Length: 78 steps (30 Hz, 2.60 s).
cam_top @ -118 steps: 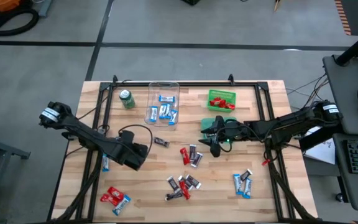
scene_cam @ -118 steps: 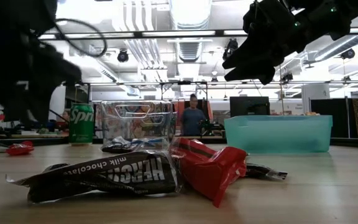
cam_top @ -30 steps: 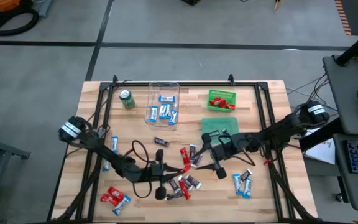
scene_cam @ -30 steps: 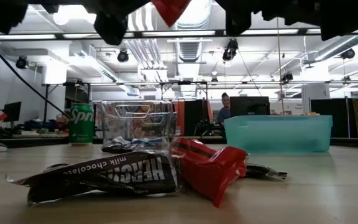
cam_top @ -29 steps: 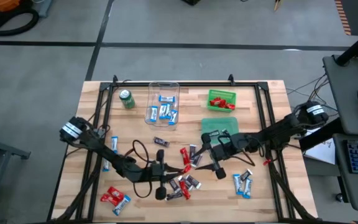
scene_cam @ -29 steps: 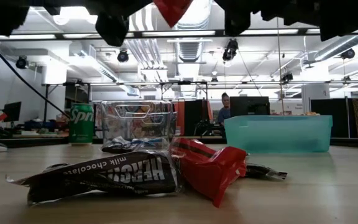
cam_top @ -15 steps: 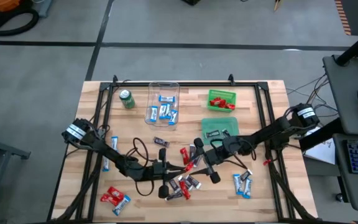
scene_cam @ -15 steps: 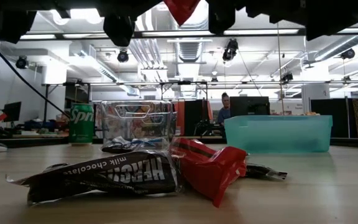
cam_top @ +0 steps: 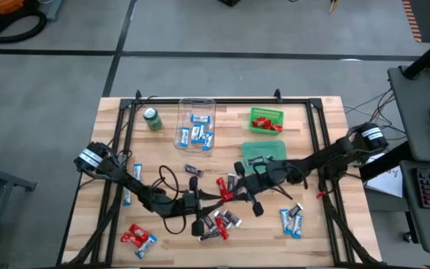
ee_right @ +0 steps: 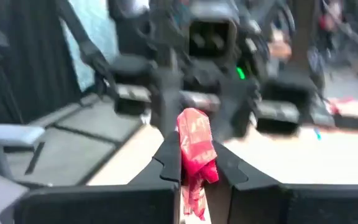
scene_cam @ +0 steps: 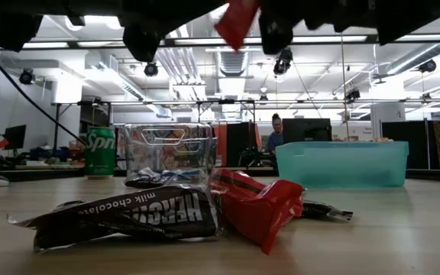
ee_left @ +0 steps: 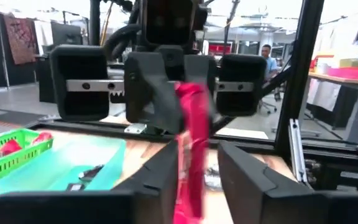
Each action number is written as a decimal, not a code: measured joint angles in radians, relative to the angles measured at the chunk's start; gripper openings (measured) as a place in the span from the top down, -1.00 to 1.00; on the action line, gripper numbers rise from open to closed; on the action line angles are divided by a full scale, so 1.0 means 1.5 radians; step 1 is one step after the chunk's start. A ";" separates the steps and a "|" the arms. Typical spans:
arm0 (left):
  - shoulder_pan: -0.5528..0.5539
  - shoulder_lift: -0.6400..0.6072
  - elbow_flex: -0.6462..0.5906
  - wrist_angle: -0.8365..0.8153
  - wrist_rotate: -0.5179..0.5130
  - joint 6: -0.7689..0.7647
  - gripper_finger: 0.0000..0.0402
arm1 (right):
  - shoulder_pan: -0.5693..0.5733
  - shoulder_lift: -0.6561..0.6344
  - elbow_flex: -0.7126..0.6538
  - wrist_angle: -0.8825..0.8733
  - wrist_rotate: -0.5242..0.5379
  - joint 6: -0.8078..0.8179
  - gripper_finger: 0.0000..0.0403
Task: Sort candy
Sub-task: Put the red candy into the green bin, then put the white candy into the transparent bin
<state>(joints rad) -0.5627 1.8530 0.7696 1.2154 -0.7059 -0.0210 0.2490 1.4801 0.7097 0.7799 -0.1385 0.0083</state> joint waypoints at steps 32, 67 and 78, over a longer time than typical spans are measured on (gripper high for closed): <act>0.000 -0.255 0.000 -0.831 -0.041 -0.471 0.17 | -0.538 -0.171 -0.004 -0.644 0.364 0.140 0.48; 0.112 -0.195 -0.042 -1.618 0.305 -1.211 0.17 | -0.378 -0.244 -0.003 -0.583 0.314 0.146 0.47; 0.148 -0.161 -0.042 -1.595 0.349 -1.213 0.39 | -0.352 -0.244 -0.003 -0.583 0.314 0.145 0.47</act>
<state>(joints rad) -0.3401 1.6118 0.7067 -1.1767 -0.1828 -1.8408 -0.2789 1.1137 0.7048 -0.0952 0.3321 0.2262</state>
